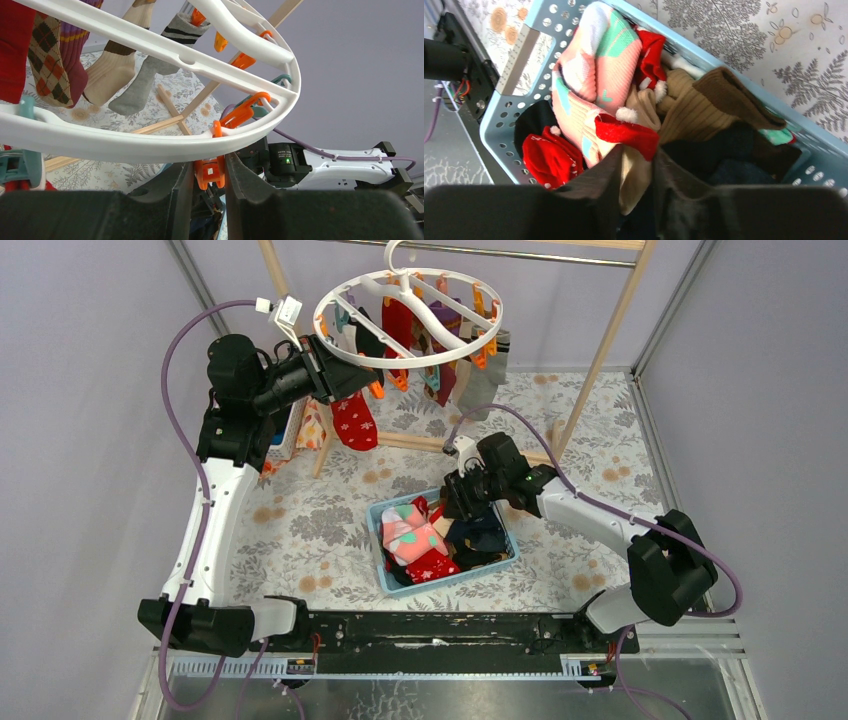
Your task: Clip the socks to the hanger
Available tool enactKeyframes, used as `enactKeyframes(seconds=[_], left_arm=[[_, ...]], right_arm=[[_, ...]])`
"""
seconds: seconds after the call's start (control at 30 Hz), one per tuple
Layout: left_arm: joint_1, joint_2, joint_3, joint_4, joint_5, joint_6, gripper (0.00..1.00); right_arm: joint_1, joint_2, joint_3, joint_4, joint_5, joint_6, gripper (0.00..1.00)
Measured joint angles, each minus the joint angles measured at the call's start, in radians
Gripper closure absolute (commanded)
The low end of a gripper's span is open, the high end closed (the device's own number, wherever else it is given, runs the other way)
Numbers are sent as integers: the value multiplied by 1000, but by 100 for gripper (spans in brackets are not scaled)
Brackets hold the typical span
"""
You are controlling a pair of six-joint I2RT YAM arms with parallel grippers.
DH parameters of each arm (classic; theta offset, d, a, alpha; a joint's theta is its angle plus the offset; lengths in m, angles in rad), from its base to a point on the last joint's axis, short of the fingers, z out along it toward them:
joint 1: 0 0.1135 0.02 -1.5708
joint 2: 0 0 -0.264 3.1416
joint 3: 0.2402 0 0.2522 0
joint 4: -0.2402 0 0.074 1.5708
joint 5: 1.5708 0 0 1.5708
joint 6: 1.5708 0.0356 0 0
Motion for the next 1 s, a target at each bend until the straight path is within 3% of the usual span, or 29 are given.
enactKeyframes(seconds=[0.1, 0.13, 0.4, 0.63, 0.83, 1.0], left_arm=[[0, 0, 0, 0, 0, 0, 95], [0, 0, 0, 0, 0, 0, 95], [0, 0, 0, 1, 5, -2, 95], [0, -10, -30, 47, 38, -45, 96], [0, -14, -71, 126, 71, -119, 96], [0, -14, -74, 160, 93, -150, 96]], right_arm=[[-6, -12, -28, 49, -35, 32, 98], [-9, -18, -37, 70, -44, 43, 100], [-39, -115, -117, 307, -151, 203, 100], [-43, -117, -125, 840, -281, 550, 100], [-43, 117, -105, 1448, -287, 943, 100], [-41, 278, -24, 1609, -263, 1102, 100]])
